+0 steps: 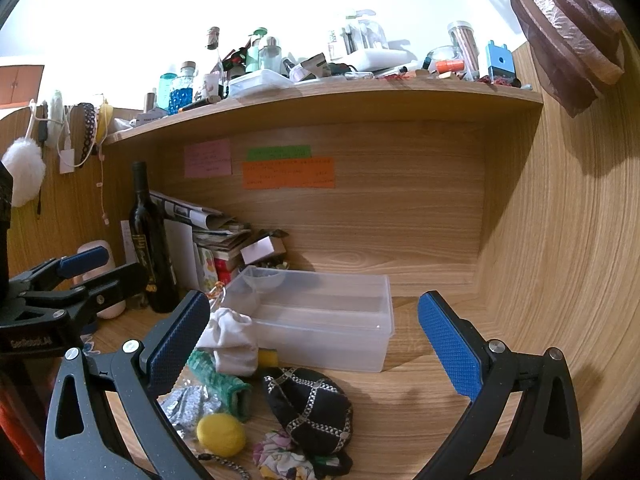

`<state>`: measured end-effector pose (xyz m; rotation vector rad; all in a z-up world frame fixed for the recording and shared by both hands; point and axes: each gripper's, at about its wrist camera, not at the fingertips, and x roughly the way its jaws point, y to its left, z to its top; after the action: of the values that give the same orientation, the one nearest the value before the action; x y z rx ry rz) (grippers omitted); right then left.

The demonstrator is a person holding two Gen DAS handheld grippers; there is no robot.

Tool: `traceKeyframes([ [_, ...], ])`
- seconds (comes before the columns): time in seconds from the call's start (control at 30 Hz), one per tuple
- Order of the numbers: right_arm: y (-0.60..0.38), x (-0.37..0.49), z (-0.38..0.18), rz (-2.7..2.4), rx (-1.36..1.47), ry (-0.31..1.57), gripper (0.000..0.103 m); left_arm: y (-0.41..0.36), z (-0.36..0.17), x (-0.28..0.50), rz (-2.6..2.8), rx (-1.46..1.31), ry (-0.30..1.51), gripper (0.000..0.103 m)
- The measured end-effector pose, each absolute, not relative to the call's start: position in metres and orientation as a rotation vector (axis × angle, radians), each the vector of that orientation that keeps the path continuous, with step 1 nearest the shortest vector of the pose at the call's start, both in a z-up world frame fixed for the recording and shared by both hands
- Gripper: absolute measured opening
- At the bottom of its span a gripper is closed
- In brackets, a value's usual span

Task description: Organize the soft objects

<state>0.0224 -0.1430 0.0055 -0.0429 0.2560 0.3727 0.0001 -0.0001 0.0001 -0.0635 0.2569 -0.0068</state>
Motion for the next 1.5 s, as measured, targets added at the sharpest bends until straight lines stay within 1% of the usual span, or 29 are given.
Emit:
traceKeyframes([
  [1.3,-0.148,0.021,0.008,0.378,-0.012,0.247,0.103,0.001,-0.004,0.005,-0.061,-0.077,0.271,0.103],
  [1.5,-0.149,0.032,-0.001,0.407,-0.015,0.279,0.103,0.003,-0.012,0.014,-0.086,-0.094,0.312,0.103],
])
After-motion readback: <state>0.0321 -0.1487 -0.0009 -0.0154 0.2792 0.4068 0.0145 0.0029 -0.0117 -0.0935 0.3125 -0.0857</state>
